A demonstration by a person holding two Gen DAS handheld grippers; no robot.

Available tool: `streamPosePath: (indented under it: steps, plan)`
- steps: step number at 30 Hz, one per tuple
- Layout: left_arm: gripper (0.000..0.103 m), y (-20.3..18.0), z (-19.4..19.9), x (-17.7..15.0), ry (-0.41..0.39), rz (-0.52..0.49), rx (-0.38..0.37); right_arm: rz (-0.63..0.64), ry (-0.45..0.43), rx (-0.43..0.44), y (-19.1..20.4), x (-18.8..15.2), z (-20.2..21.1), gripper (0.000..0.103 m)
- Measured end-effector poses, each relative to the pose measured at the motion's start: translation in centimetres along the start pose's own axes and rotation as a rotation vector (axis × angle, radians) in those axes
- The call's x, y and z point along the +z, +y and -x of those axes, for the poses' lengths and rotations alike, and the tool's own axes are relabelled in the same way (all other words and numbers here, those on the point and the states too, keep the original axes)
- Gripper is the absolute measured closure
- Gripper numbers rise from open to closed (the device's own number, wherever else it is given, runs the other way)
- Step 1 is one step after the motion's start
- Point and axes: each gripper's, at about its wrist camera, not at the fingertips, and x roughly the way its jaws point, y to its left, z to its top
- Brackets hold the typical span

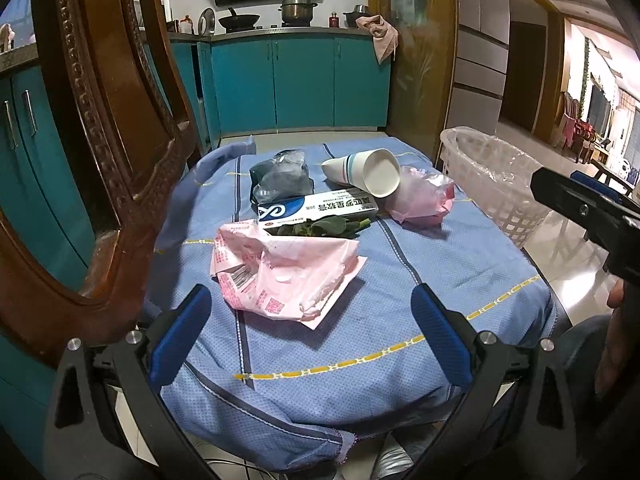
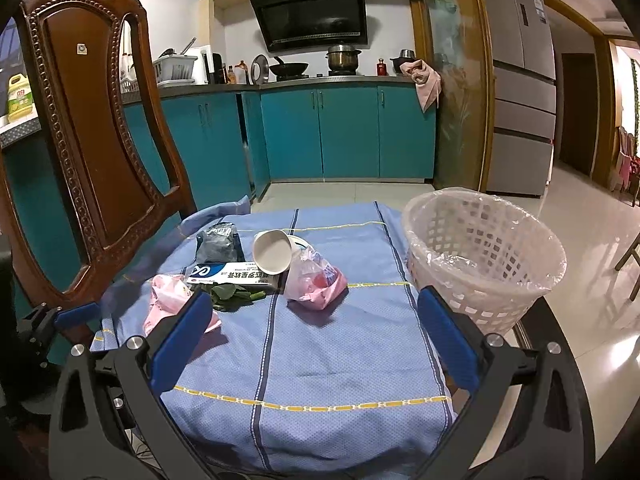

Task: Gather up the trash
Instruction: 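Grasp the pink paper bag with the left tool while the right tool grasps the pink plastic bag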

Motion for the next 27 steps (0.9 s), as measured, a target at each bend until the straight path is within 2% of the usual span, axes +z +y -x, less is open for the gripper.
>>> streamPosePath:
  steps: [5,10,14,17,19,21,23,25,27]
  plan:
    - [0.003,-0.2,-1.1,0.6,0.021,-0.012,0.020,-0.001,0.026,0.004,0.0,0.0,-0.6,0.003]
    - [0.005,-0.3,-4.1,1.8,0.089,-0.031,0.065,-0.011,0.072,0.018,-0.2,0.2,-2.1,0.003]
    - [0.022,-0.5,-7.1,2.6,0.160,-0.047,0.093,-0.049,0.167,0.047,-0.8,0.9,-5.4,0.003]
    - [0.040,-0.4,-9.5,2.3,0.245,-0.053,0.108,-0.073,0.215,0.056,-1.4,1.6,-7.6,0.003]
    - [0.057,-0.5,-9.5,1.9,0.241,-0.076,0.149,-0.049,0.217,0.046,-1.1,1.9,-8.6,0.003]
    - [0.071,-0.1,-9.1,1.8,0.236,-0.070,0.146,-0.008,0.226,0.036,-0.4,2.2,-9.7,0.004]
    - [0.077,0.5,-8.4,1.9,0.224,-0.041,0.129,0.031,0.246,0.038,0.4,2.3,-11.0,0.008]
    - [0.080,0.9,-6.9,2.0,0.178,-0.027,0.133,0.052,0.262,0.038,0.8,2.4,-11.9,0.013]
    - [0.082,1.5,-5.0,2.1,0.124,-0.014,0.129,0.060,0.282,0.028,0.8,2.4,-12.9,0.023]
